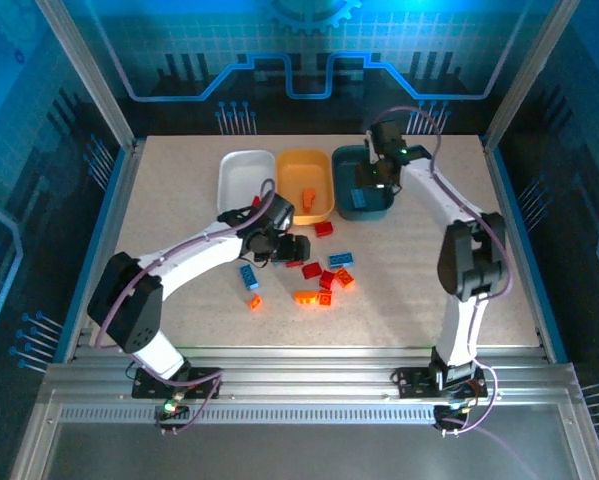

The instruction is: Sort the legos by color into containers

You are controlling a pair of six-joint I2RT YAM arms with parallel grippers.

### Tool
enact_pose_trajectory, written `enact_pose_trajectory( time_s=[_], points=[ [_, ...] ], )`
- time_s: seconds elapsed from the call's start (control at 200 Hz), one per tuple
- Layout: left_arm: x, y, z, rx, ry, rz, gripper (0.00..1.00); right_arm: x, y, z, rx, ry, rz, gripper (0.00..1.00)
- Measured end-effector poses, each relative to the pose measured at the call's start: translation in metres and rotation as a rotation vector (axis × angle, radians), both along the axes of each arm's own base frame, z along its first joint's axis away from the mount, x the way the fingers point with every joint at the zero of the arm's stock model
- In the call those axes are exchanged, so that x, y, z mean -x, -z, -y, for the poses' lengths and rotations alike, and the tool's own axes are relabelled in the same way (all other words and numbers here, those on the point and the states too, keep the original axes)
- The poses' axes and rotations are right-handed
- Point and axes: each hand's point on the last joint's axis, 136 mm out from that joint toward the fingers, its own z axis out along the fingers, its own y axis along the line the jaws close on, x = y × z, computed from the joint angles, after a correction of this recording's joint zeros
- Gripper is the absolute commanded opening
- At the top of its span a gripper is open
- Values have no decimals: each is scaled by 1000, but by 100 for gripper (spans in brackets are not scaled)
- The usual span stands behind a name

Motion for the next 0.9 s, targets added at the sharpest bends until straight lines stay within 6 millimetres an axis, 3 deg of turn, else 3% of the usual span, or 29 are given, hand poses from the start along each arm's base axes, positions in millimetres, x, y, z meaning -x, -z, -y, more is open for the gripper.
enact_pose_trajectory(
  time_s=[0.145,0.295,0.37,0.595,0.9],
  points=[
    [19,10,33,-13,92,-27,81,44,-8,9,-40,20,24,61],
    [36,16,77,-24,200,-33,78,91,14,22,-51,48,-16,61],
    [43,22,90,-40,232,-35,77,112,25,28,-51,59,-39,61],
    [45,46,92,-137,236,-50,72,151,39,40,-69,86,-50,61],
    [32,58,91,-195,211,-23,58,160,44,39,-91,82,-50,57]
  ],
)
